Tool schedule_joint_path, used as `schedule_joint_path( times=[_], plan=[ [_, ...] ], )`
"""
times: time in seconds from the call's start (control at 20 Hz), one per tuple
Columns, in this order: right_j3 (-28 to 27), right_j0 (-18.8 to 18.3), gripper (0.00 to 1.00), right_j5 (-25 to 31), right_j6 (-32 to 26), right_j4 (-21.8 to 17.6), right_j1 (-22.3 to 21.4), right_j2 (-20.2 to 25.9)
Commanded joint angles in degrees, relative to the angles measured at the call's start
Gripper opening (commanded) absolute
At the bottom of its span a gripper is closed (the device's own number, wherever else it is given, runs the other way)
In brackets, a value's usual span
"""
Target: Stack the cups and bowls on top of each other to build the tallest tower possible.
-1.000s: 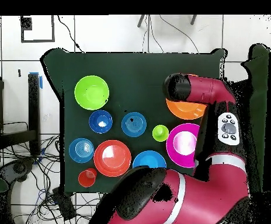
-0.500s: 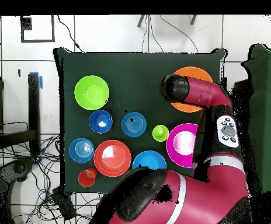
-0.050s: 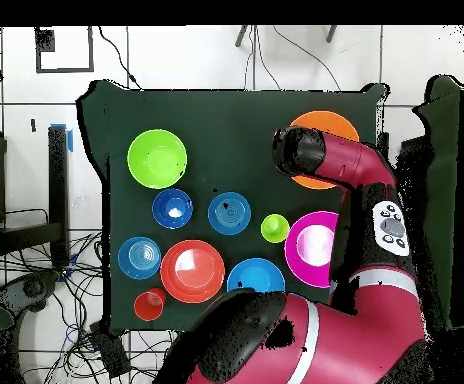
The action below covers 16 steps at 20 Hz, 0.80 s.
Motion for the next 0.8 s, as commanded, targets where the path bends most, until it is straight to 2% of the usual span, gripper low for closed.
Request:
schedule_joint_path(
  times=[0.05, 0.45, 0.8],
  plan=[
    [4.21, 1.4, 1.0, 6.59, 4.05, 0.73, -0.57, 3.01],
    [1.81, 3.27, 1.0, 11.2, 0.47, -1.62, -2.53, 1.15],
    [3.19, 4.63, 1.0, 12.72, -1.8, -2.84, -6.15, 0.64]
  ],
)
